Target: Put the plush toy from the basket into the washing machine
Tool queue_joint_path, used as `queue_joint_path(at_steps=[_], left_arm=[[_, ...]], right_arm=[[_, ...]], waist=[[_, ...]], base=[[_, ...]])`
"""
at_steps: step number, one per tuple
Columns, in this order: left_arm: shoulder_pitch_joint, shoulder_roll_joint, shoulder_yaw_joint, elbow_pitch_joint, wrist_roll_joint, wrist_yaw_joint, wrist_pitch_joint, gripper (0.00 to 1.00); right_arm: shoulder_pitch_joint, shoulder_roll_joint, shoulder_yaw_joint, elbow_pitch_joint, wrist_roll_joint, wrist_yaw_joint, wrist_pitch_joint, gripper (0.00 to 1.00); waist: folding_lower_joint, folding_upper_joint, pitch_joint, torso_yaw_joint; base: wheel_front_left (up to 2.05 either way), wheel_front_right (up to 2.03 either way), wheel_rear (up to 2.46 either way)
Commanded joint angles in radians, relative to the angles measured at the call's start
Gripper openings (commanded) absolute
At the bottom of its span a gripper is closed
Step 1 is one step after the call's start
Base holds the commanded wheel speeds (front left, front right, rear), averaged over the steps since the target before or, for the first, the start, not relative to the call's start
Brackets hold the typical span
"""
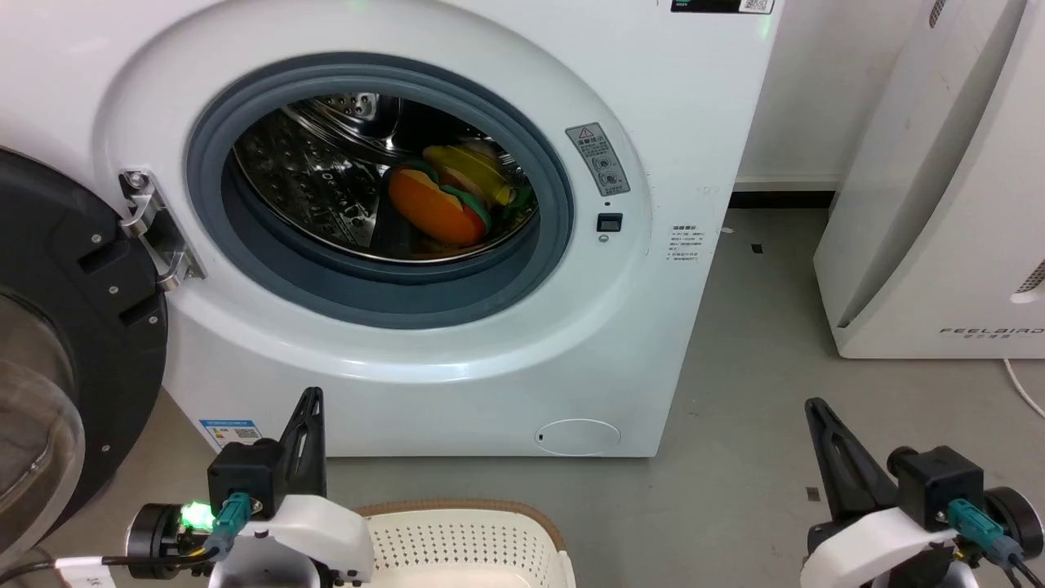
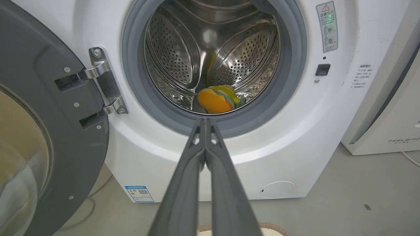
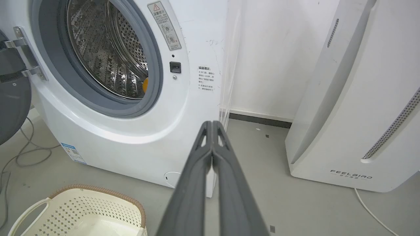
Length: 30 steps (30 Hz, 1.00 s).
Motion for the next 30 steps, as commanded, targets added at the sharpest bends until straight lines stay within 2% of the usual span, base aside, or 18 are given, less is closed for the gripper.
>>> queue_joint_path(at_steps=[1,30], left_arm=[[0.017,0.000,0.005,-0.010,0.008,-0.004,0.008,0.00],[0.019,-0.001,0.007,-0.022,0.009,-0.009,0.024,0.00]], right_arm=[[-0.016,0.000,0.004,0.005,-0.010,-0.001,0.008,0.00],[-0.021,0.000,0.008,0.008,-0.016,-0.001,0.023,0.00]], waist=[[0.0000,0.0000,0.000,0.000],[0.0000,0.0000,-0.002,-0.002]], base=[[0.00,0.00,0.00],[0.00,0.00,0.00]])
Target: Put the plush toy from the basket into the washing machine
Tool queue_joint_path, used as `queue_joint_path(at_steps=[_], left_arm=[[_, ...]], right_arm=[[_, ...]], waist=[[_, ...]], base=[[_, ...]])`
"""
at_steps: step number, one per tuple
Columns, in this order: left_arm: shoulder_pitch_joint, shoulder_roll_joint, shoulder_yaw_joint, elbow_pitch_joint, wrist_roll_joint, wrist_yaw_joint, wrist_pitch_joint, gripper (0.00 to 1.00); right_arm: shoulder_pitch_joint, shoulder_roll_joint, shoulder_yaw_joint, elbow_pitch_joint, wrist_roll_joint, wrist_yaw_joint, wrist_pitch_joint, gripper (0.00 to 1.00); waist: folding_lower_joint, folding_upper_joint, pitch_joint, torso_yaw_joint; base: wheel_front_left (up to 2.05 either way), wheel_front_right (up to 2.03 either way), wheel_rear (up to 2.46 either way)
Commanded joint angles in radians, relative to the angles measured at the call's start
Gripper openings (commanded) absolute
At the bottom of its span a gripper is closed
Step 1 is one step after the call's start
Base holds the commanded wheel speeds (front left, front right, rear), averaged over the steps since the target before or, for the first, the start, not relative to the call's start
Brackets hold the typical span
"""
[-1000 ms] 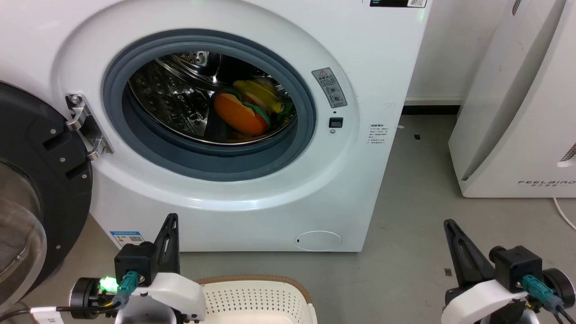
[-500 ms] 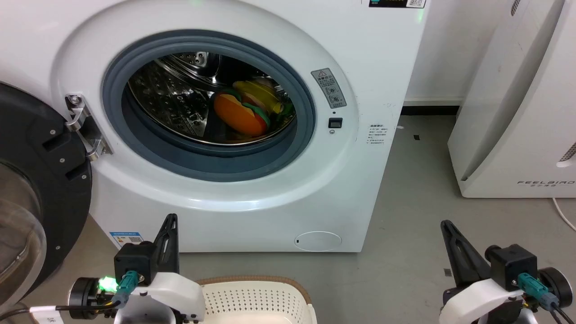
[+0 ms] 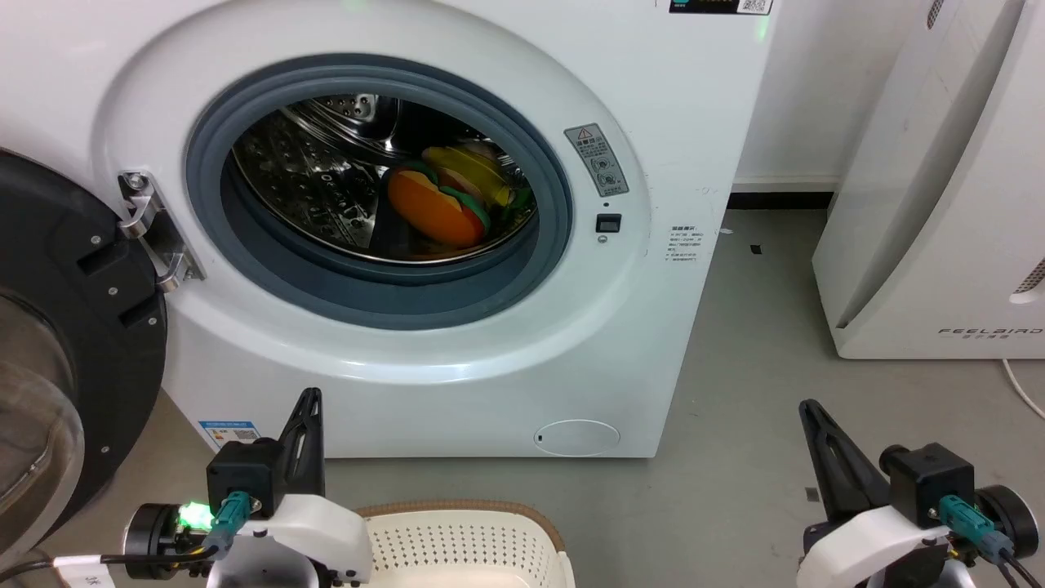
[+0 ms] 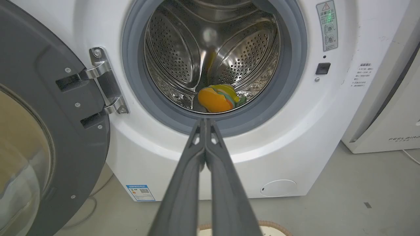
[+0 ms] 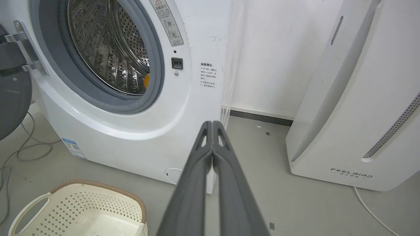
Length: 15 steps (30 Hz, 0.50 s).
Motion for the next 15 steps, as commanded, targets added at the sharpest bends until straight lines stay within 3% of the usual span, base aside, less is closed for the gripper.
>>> queue_joint_path(at_steps=[1,15], left_arm=[[0.014,0.000,0.003,-0.005,0.003,-0.005,0.000,0.00],[0.014,0.000,0.003,-0.005,0.003,-0.005,0.000,0.00]], right_arm=[[-0.014,0.000,0.000,0.003,-0.008,-0.001,0.002,0.00],[-0.014,0.000,0.000,0.003,-0.008,-0.001,0.002,0.00]], waist=[[0.0000,0.0000,0.000,0.000],[0.0000,0.0000,0.000,0.000]], base=[[0.00,0.00,0.00],[0.00,0.00,0.00]])
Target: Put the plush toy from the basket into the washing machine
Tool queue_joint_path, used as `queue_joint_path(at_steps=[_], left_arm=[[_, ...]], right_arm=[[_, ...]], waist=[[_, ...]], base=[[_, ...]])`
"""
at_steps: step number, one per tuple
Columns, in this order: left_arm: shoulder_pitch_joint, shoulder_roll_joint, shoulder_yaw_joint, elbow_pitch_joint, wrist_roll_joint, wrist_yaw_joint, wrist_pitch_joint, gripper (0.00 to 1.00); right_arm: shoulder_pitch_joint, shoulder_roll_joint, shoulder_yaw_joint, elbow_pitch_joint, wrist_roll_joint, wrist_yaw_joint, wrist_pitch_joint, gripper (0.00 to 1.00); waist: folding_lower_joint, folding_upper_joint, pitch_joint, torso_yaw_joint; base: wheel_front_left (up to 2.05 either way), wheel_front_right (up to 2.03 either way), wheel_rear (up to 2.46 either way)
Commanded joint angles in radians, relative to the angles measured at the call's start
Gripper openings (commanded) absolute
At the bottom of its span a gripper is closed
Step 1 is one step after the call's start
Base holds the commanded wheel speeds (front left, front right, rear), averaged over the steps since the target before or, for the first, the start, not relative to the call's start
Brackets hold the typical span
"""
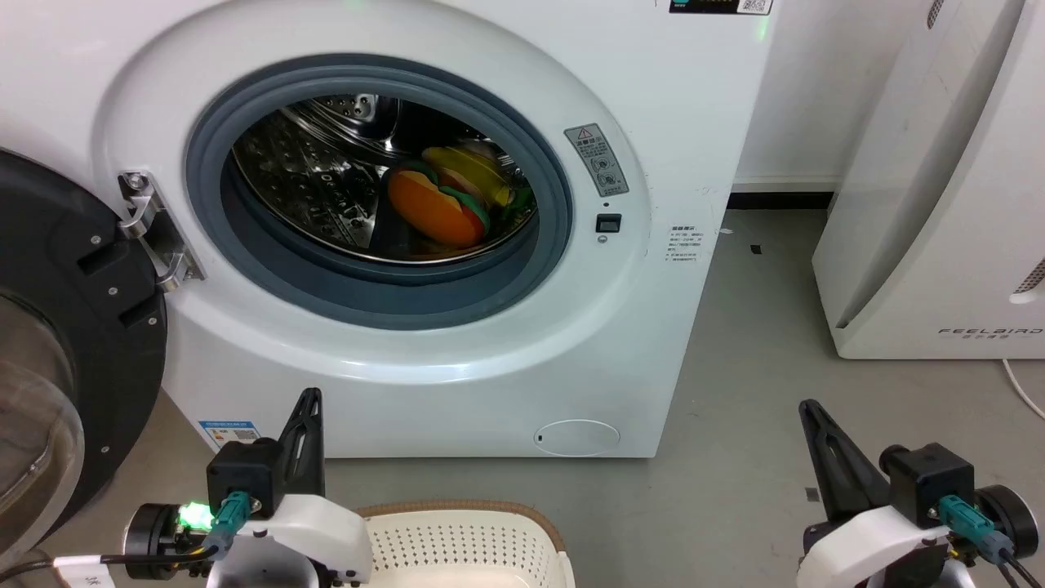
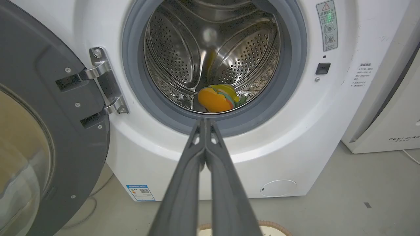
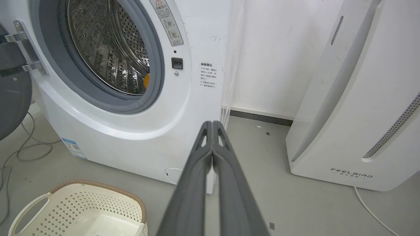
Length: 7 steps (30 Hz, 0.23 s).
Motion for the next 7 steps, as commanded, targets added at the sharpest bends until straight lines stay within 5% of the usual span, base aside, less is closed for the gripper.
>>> queue_joint_path(at_steps=[1,7], left_arm=[[0.014,0.000,0.003,-0.005,0.003,-0.005,0.000,0.00],[0.014,0.000,0.003,-0.005,0.003,-0.005,0.000,0.00]], right_arm=[[-0.014,0.000,0.000,0.003,-0.008,-0.001,0.002,0.00],[-0.014,0.000,0.000,0.003,-0.008,-0.001,0.002,0.00]], waist=[[0.0000,-0.0001,0.000,0.000],[0.0000,-0.0001,0.000,0.000]], base=[[0.00,0.00,0.00],[0.00,0.00,0.00]])
